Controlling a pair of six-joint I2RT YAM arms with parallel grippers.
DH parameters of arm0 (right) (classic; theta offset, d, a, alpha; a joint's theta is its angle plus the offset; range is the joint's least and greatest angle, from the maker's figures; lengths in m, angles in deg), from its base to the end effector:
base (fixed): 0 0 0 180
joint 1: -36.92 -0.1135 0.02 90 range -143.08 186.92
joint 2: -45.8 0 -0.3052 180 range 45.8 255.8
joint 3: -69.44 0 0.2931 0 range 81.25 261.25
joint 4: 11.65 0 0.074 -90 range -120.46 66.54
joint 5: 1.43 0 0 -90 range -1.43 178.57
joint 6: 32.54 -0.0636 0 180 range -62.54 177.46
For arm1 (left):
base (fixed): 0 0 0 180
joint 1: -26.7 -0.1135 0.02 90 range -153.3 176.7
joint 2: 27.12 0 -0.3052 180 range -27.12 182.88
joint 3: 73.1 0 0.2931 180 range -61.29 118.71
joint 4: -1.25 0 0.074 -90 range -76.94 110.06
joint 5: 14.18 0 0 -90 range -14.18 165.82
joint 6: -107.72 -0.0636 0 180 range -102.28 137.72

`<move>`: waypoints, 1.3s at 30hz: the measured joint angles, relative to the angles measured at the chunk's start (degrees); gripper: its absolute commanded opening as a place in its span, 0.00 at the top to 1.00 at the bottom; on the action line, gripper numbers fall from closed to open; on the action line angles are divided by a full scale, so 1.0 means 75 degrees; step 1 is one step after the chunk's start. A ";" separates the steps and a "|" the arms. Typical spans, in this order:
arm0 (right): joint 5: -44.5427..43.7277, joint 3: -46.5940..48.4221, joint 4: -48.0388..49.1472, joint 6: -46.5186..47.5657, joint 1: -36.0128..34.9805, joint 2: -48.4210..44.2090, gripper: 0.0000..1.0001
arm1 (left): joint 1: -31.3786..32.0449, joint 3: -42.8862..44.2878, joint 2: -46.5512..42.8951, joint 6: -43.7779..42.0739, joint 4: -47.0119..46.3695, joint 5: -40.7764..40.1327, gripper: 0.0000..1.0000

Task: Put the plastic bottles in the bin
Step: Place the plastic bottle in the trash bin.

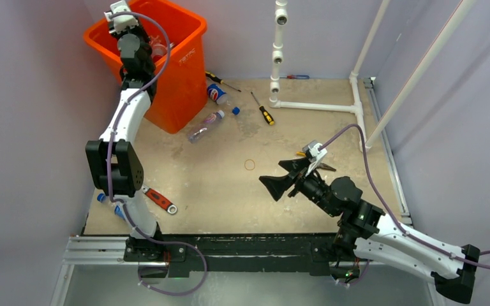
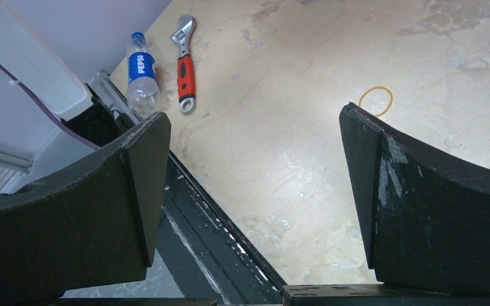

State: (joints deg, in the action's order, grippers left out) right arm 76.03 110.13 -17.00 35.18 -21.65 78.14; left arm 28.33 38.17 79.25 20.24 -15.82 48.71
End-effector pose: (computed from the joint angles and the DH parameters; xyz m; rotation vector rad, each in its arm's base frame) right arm 0.1098 0.1532 0.3265 -0.3198 1.5661 0.9522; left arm 0.5198 0.0142 0.4802 -0.4242 1.1590 0.2177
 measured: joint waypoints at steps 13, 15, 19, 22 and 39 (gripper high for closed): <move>0.0000 -0.0006 0.0003 0.0009 0.0000 0.0189 0.01 | -0.0373 0.0618 0.0370 0.0755 0.0930 0.0385 0.11; 0.0000 -0.0006 0.0003 0.0015 0.0000 0.0189 0.01 | -0.0373 0.0740 0.0393 0.0930 0.1163 0.0530 0.08; 0.0000 -0.0006 0.0000 0.0020 0.0000 0.0187 0.01 | -0.0379 0.1125 0.0405 0.1335 0.1588 0.0868 0.05; 0.0000 -0.0006 0.0003 0.0023 0.0000 0.0184 0.01 | -0.0393 0.1486 0.0321 0.1687 0.1705 0.1209 0.03; -0.0323 -0.0099 0.0187 -0.0714 0.0000 0.0516 0.01 | 0.3902 -0.0938 -0.4503 0.1151 0.3520 0.0874 0.01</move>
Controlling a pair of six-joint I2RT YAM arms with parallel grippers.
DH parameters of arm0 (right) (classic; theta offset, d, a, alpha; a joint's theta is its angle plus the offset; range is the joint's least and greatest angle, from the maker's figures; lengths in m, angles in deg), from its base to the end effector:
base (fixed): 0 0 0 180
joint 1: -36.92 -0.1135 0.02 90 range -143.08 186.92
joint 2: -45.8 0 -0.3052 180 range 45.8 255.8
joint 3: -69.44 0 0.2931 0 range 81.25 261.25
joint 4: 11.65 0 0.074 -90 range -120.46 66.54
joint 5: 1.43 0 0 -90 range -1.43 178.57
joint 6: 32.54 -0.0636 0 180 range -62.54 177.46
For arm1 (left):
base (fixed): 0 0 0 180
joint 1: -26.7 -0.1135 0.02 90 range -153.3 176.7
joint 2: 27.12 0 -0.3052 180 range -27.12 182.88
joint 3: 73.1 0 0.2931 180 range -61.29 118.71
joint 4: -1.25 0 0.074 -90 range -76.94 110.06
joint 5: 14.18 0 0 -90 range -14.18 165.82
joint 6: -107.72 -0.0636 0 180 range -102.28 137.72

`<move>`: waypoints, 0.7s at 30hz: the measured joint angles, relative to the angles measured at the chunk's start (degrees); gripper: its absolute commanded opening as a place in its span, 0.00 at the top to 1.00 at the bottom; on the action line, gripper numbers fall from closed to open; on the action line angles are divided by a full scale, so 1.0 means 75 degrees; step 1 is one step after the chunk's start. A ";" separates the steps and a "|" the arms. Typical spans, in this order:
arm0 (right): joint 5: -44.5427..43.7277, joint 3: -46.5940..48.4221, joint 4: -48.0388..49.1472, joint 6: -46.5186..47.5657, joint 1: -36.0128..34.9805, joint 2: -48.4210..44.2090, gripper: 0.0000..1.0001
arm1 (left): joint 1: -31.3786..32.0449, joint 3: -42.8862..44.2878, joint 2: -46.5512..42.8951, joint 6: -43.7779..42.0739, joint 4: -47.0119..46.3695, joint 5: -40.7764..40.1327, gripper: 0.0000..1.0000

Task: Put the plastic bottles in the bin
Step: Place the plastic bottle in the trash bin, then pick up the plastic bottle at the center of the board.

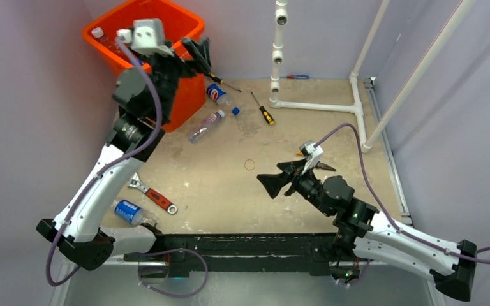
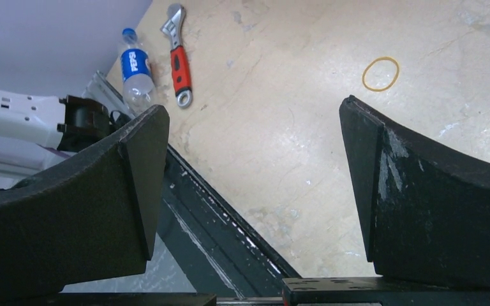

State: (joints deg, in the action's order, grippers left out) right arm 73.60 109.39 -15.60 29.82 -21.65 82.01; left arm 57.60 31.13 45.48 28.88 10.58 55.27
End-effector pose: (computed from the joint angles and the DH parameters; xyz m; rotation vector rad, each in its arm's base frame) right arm 0.1192 0.1635 0.3124 -0.2312 1.6437 0.9627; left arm 0.2705 -0.1359 0.6091 -0.1116 1.2134 -0.4303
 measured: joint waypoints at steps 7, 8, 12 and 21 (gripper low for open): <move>-0.0472 -0.0326 -0.0172 -0.0122 0.0000 -0.0816 0.01 | 0.1702 -0.0734 0.0737 -0.0944 0.2640 -0.1105 0.01; -0.0504 -0.0326 -0.0233 -0.0134 0.0000 -0.0915 0.01 | 0.1801 -0.0793 0.1043 -0.1087 0.3002 -0.1110 0.01; -0.0670 -0.0326 -0.0589 -0.0224 0.0000 -0.1314 0.01 | 0.1813 -0.0938 0.2267 -0.1603 0.4284 -0.1239 0.01; -0.0734 -0.0446 -0.0970 -0.0321 0.0000 -0.1830 0.01 | 0.0726 -0.0720 0.4517 -0.2046 0.5479 -0.0755 0.01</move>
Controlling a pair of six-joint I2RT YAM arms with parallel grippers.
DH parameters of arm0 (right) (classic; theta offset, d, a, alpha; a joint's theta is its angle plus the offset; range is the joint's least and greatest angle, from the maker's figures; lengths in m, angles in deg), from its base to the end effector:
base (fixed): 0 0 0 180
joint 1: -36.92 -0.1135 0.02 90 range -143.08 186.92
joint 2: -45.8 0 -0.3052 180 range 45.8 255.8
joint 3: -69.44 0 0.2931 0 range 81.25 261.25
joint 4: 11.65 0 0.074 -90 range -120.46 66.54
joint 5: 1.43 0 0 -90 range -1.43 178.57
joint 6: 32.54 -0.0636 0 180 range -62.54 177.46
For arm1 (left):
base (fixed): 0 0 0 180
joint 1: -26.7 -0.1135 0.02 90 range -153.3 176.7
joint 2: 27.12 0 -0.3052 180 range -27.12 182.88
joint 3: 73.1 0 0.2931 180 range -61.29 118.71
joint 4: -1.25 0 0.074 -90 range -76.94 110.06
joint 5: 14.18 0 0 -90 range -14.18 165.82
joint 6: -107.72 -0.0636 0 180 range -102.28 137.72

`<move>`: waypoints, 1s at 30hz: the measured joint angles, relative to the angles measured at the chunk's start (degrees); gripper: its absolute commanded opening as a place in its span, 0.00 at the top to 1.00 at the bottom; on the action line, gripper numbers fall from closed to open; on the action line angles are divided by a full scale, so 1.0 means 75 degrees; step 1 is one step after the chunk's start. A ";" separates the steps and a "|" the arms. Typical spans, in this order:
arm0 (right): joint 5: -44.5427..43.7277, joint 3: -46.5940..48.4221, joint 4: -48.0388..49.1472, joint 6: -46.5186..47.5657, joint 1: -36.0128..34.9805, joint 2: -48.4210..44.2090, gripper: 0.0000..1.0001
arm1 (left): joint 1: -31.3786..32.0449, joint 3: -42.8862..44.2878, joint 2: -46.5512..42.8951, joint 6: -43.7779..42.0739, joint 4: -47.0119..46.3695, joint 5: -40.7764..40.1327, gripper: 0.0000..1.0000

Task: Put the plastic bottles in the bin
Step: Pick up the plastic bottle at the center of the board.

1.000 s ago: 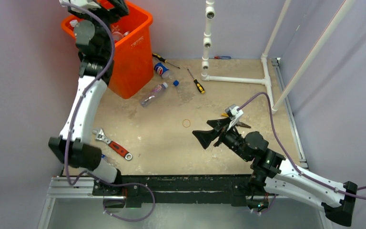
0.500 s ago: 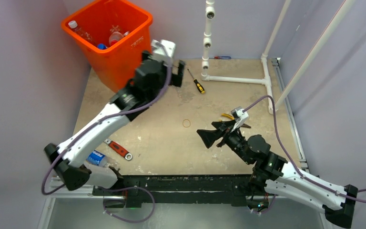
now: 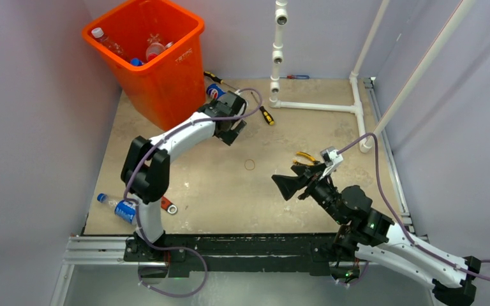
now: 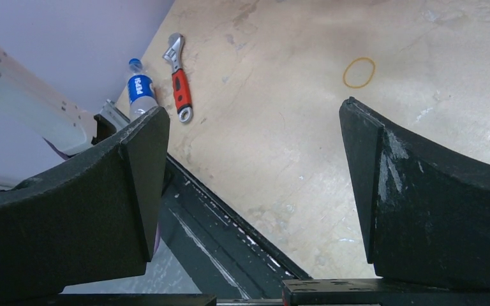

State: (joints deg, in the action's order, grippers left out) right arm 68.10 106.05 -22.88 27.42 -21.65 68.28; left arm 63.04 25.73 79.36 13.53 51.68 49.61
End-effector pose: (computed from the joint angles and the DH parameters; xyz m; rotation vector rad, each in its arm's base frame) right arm 0.1001 0.1212 0.3085 -0.0981 1.5996 0.9534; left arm 0.3923 -0.2537 0.2559 0.6995 2.3683 0.3561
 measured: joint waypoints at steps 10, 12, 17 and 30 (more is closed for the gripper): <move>0.0119 -0.0154 -0.0038 -0.0017 0.0000 -0.0102 0.01 | -0.1102 0.1562 0.2040 -0.0356 -0.0181 0.0017 0.01; 0.0154 -0.0157 -0.0052 -0.0015 0.0000 -0.0102 0.01 | -0.1227 0.1714 0.2308 -0.0382 -0.0221 0.0143 0.01; 0.0274 -0.0166 -0.0061 -0.0003 0.0000 -0.0102 0.01 | -0.1580 0.1880 0.2789 -0.0396 -0.0274 0.0309 0.04; 0.0321 -0.0254 -0.0020 0.0006 0.0000 -0.0102 0.01 | -0.1644 0.1839 0.2938 -0.0318 -0.0813 0.0487 0.38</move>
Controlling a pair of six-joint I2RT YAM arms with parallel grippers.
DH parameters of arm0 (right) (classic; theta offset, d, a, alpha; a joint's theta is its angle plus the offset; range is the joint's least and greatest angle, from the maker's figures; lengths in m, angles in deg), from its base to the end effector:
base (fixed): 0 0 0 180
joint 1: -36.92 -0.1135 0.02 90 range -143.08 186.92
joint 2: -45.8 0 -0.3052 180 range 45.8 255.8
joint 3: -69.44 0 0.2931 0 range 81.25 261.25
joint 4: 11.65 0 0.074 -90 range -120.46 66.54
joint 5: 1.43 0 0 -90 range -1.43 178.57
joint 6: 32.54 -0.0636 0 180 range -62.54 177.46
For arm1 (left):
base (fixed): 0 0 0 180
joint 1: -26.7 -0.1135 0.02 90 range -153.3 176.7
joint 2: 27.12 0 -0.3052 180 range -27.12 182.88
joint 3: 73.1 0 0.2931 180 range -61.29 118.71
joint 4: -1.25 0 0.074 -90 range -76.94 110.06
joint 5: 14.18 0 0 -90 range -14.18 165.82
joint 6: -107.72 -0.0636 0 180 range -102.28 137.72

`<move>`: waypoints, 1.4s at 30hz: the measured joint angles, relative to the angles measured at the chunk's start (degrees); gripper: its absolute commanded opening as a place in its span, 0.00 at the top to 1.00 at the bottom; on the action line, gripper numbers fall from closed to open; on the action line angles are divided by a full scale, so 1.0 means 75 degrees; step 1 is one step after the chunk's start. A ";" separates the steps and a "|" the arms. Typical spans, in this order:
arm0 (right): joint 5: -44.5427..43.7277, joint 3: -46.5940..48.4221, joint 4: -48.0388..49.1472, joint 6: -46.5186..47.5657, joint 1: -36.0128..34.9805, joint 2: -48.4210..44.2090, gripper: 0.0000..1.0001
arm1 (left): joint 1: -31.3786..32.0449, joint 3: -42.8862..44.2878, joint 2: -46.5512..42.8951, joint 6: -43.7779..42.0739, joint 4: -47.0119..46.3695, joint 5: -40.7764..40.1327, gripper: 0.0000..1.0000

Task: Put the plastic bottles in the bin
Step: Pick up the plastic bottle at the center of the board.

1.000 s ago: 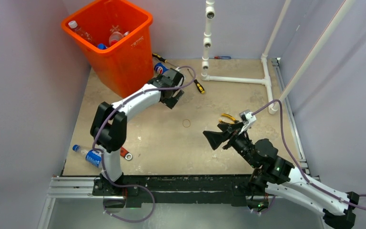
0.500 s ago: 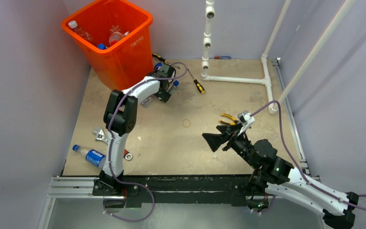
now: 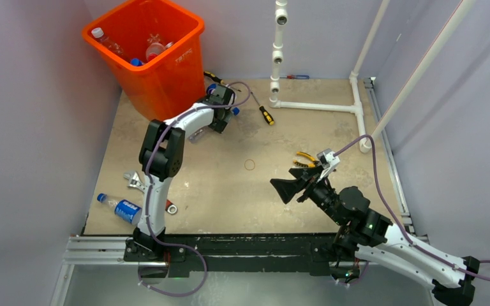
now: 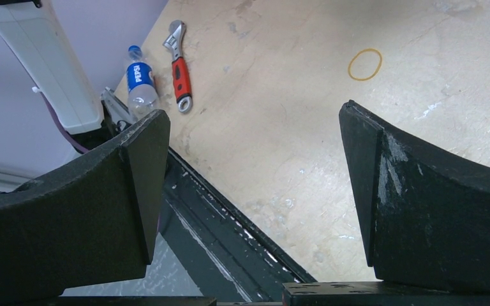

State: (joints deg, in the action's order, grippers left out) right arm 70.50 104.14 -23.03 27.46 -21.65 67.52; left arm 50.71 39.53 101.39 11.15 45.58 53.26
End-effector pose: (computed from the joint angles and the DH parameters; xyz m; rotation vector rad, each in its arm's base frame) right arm 0.0984 0.1232 0.2960 -0.1419 1.6223 0.9710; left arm 0.5195 -0.2047 0.1569 0.5407 2.4894 0.3990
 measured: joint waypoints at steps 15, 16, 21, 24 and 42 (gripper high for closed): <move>-0.0015 -0.0003 0.0047 -0.0003 0.0000 0.0114 0.01 | 0.0175 -0.2192 -0.1268 0.0542 -0.1341 0.0364 0.73; -0.0029 -0.0003 0.0058 -0.0003 0.0000 0.0166 0.01 | 0.0210 -0.2314 -0.1393 0.0603 -0.1297 0.0437 0.74; -0.0035 0.0000 0.0079 0.0000 0.0000 0.0388 0.01 | 0.0562 -0.2975 -0.2337 0.1005 -0.1072 0.1005 0.78; 0.0017 0.0017 0.0114 0.0047 0.0000 0.0484 0.01 | 0.0860 -0.3535 -0.3450 0.1317 -0.1198 0.1472 0.79; 0.1221 0.0079 0.3963 0.0379 0.0000 0.2393 0.01 | 0.1064 -0.7656 -0.8679 0.6671 -0.9970 0.6586 1.00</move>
State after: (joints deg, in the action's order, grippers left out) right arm 79.66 104.73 6.69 30.30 -21.65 85.46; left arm 58.69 -17.89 36.30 61.18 -29.20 102.65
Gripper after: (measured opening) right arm 0.987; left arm 0.406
